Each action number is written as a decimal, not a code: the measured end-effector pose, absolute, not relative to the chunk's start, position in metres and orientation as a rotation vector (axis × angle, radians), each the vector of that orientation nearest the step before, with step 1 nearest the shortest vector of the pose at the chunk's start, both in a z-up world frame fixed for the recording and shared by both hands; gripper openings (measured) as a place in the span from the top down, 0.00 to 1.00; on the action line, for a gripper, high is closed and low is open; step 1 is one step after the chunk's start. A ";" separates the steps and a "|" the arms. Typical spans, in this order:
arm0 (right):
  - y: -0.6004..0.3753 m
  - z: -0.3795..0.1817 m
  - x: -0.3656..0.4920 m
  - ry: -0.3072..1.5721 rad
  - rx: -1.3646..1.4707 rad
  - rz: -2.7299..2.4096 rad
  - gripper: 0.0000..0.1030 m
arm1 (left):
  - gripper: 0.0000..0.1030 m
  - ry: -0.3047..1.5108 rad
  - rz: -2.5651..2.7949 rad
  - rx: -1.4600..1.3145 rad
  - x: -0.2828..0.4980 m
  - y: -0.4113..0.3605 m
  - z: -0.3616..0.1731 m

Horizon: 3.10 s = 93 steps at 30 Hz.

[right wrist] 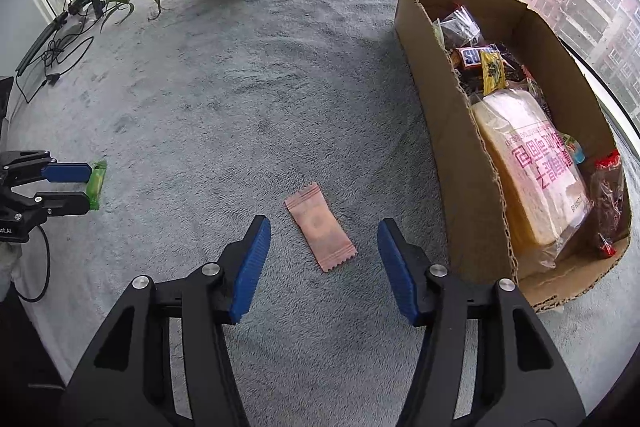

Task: Organize snacks
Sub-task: 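Move the left tool to the green jelly packet while the right moves to the pink candy, then grasp the green jelly packet with the left tool while the right grasps the pink candy, then carry the green packet into the box with the left tool while the right carries the pink candy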

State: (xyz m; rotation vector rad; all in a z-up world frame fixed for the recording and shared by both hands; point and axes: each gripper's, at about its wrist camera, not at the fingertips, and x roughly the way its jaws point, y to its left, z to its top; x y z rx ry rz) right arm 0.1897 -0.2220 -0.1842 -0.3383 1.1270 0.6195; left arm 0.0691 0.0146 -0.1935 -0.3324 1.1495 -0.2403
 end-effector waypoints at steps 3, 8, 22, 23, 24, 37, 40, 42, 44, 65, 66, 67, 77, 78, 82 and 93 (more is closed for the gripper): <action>-0.218 -0.187 0.191 1.133 -0.364 0.628 0.44 | 0.54 1.145 -0.248 -0.298 0.072 0.007 -0.193; -0.212 -0.194 0.195 1.148 -0.395 0.636 0.53 | 0.54 1.141 -0.273 -0.238 0.074 -0.006 -0.193; -0.203 -0.197 0.187 1.167 -0.433 0.639 0.79 | 0.70 1.130 -0.219 -0.094 0.070 -0.018 -0.192; -0.202 -0.197 0.186 1.165 -0.436 0.638 0.79 | 0.73 1.131 -0.210 -0.081 0.070 -0.017 -0.192; -0.202 -0.197 0.185 1.163 -0.441 0.635 0.79 | 0.78 1.130 -0.205 -0.072 0.070 -0.018 -0.192; -0.210 -0.188 0.179 1.140 -0.380 0.616 0.80 | 0.91 1.112 -0.201 -0.092 0.065 -0.013 -0.187; -0.210 -0.191 0.179 1.144 -0.389 0.612 0.80 | 0.91 1.127 -0.223 -0.078 0.064 -0.017 -0.189; -0.210 -0.192 0.178 1.147 -0.390 0.610 0.80 | 0.90 1.129 -0.211 -0.087 0.064 -0.015 -0.190; -0.210 -0.193 0.179 1.152 -0.390 0.610 0.80 | 0.88 1.134 -0.204 -0.109 0.065 -0.014 -0.190; -0.213 -0.188 0.176 1.132 -0.364 0.599 0.80 | 0.82 1.110 -0.198 0.006 0.065 -0.024 -0.192; -0.214 -0.187 0.176 1.129 -0.357 0.599 0.80 | 0.82 1.108 -0.197 -0.001 0.064 -0.023 -0.192; -0.215 -0.185 0.175 1.124 -0.353 0.598 0.80 | 0.82 1.107 -0.199 -0.009 0.063 -0.023 -0.190; -0.222 -0.153 0.173 1.056 -0.290 0.598 0.80 | 0.82 1.037 -0.217 -0.008 0.074 -0.026 -0.161; -0.223 -0.149 0.174 1.046 -0.285 0.595 0.80 | 0.82 1.026 -0.221 -0.003 0.076 -0.028 -0.156; -0.232 -0.132 0.178 1.011 -0.253 0.577 0.80 | 0.82 0.990 -0.240 0.003 0.090 -0.033 -0.141; -0.275 -0.092 0.208 0.925 -0.180 0.476 0.80 | 0.82 0.894 -0.292 0.022 0.140 -0.054 -0.107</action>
